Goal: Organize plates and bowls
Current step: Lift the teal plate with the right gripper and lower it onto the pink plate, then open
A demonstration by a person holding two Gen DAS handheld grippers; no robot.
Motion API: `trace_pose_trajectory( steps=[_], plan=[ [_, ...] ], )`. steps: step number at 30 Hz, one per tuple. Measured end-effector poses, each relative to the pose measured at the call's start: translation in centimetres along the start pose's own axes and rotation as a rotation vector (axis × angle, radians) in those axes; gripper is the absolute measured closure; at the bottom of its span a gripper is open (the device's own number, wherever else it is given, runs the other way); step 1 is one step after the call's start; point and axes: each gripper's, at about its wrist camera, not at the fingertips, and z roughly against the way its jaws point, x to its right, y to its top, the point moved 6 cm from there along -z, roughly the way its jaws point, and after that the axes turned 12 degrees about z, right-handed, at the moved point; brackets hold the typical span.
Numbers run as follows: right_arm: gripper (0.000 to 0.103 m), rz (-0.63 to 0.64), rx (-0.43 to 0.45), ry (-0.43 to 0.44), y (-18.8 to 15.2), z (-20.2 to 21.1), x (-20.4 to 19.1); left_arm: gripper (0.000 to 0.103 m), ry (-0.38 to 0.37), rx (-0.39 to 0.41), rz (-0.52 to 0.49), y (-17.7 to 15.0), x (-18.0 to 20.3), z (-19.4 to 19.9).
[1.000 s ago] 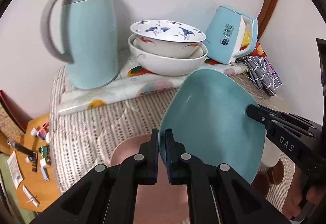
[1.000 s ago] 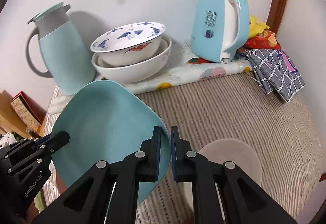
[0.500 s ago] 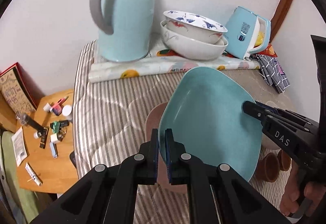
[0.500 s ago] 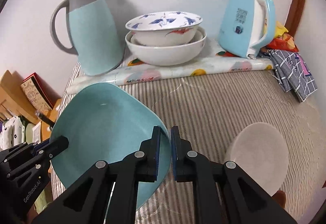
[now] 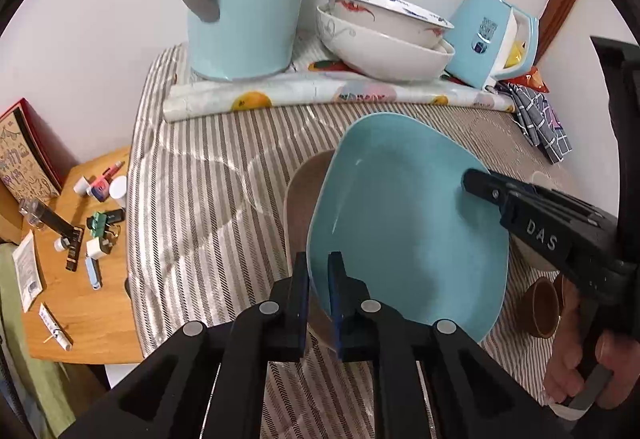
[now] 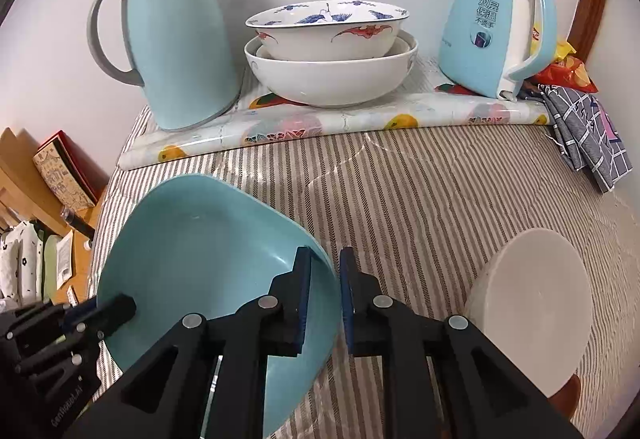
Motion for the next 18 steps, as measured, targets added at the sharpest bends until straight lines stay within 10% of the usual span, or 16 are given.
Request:
trace_pose_trajectory(
  steps=[18],
  plan=[
    [0.074,-0.046,0.047,-0.063,-2.2,3.7,1.8,0.069,0.006,0.006,-0.031,-1.6,0.7,1.6]
  ],
)
